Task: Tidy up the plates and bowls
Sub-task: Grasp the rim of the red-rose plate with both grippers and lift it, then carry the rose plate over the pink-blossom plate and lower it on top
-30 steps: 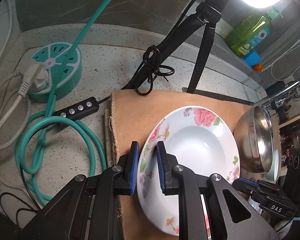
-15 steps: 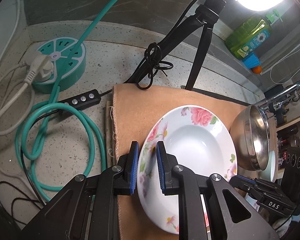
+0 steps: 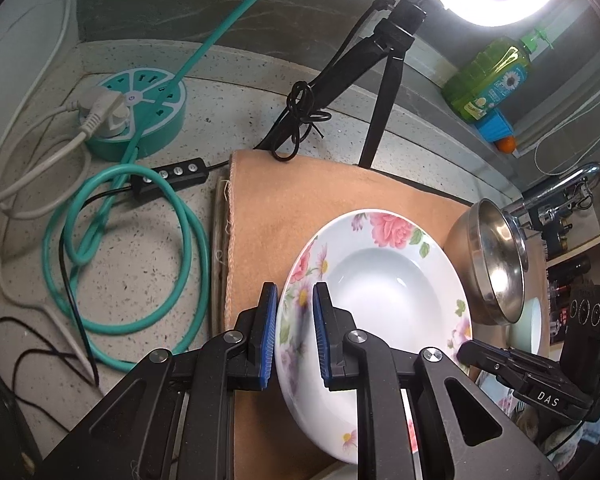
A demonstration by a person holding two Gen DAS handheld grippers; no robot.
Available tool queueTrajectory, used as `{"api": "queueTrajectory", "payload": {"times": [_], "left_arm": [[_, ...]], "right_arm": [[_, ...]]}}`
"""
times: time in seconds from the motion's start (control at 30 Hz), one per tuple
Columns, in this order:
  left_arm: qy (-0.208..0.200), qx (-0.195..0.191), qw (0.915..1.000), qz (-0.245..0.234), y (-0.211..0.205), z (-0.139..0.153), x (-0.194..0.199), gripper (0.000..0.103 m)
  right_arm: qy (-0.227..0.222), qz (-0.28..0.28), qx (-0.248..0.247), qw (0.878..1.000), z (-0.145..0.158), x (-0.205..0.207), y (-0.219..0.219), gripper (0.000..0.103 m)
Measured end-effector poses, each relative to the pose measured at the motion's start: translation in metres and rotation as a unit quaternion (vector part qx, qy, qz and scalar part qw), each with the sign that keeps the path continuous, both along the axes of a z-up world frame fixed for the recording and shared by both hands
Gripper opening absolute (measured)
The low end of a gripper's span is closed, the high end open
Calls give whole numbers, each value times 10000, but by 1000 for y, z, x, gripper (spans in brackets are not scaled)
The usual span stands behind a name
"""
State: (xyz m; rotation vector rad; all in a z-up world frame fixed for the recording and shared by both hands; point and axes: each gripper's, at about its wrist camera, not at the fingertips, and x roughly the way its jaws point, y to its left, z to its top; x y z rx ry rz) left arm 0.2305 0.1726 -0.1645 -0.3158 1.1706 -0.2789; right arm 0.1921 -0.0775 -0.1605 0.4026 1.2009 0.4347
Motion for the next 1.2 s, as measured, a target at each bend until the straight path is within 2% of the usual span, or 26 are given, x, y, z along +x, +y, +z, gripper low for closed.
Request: {"api": "queueTrajectory", "payload": {"times": [0.67,1.2], "left_arm": [[-249,-130,9989,370,-9,41,-61,16],[-464,-234,9978,408,-73,58,-117,16]], "right_arm": [[-400,421,96,9983,30,-28,-13,11],[-531,565,8,9970,36,-66,-70,11]]}}
